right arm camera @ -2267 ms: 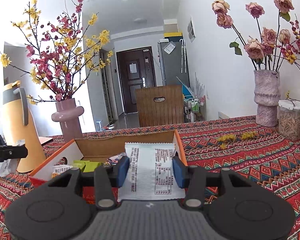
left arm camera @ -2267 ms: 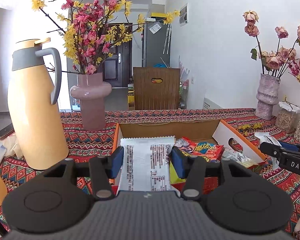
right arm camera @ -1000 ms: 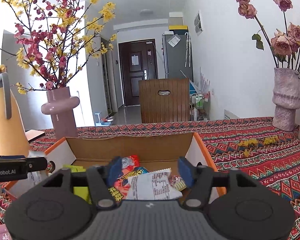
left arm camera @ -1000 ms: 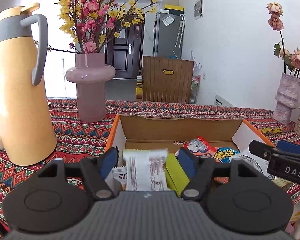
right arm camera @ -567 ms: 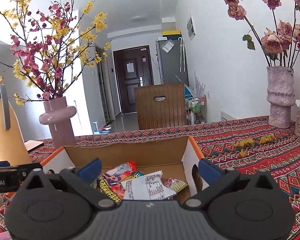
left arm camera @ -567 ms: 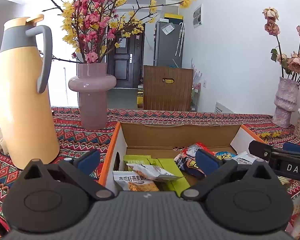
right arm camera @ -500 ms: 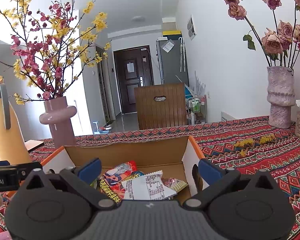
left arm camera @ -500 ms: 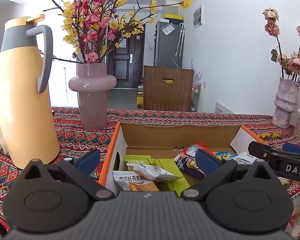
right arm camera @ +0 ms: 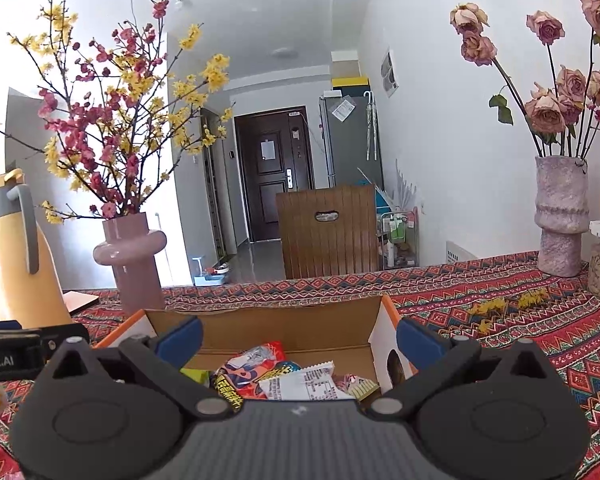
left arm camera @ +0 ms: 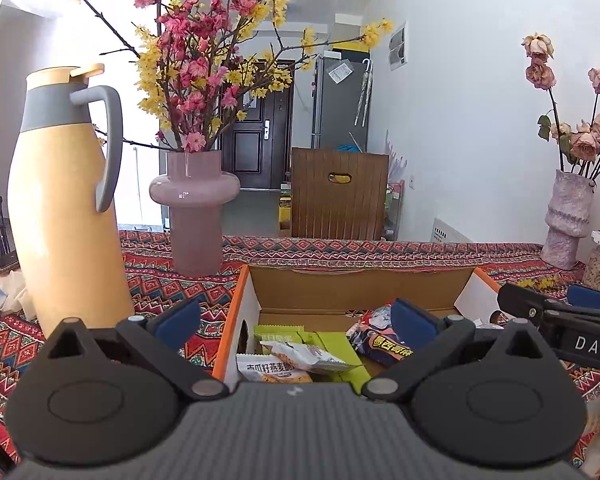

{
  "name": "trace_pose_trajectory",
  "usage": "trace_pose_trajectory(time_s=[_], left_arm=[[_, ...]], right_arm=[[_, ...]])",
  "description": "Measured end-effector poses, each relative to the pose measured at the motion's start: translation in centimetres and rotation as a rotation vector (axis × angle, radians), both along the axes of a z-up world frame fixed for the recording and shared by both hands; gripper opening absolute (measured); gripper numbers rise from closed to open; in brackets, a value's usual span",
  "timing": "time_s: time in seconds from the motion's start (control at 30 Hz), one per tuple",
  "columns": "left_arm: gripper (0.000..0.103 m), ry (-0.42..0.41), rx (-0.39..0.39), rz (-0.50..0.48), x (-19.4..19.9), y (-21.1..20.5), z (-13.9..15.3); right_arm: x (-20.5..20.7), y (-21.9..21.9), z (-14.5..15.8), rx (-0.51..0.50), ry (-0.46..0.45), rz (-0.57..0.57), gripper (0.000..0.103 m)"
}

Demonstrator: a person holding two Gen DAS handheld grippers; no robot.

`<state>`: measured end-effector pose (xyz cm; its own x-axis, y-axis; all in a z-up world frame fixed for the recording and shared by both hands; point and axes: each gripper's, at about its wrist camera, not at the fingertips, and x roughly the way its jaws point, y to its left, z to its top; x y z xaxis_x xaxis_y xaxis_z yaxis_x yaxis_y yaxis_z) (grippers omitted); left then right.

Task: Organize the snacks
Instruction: 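Withdraw both tools from the box toward the snack pile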

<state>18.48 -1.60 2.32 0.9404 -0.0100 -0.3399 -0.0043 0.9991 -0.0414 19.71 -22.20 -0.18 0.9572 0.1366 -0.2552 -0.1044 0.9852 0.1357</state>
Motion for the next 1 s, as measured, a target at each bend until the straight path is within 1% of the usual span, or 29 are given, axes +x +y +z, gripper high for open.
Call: trace_pose_trajectory(time_s=[0.2, 0.43, 0.63, 0.8, 1.0], left_arm=[[0.103, 0.002, -0.002, -0.012, -2.4, 0.4, 0.6], [0.103, 0.038, 0.006, 0.013, -5.3, 1.9, -0.4], [0.103, 0.074, 0.012, 0.026, -7.5, 3.1, -1.5], [0.103, 0.114, 0.014, 0.030, -8.7, 4.1, -3.0], [0.103, 0.161, 0.004, 0.036, -9.8, 4.8, -4.9]], right_arm=[[-2.5, 0.1, 0.5, -0.009, 0.002, 0.016, 0.103], [-5.8, -0.6, -0.1, -0.048, 0.036, 0.022, 0.103], [-8.3, -1.3, -0.8, -0.052, 0.074, 0.022, 0.103], [-10.0, -1.6, -1.9, -0.052, 0.113, 0.019, 0.103], [-11.3, -2.0, -3.1, -0.023, 0.167, 0.017, 0.103]])
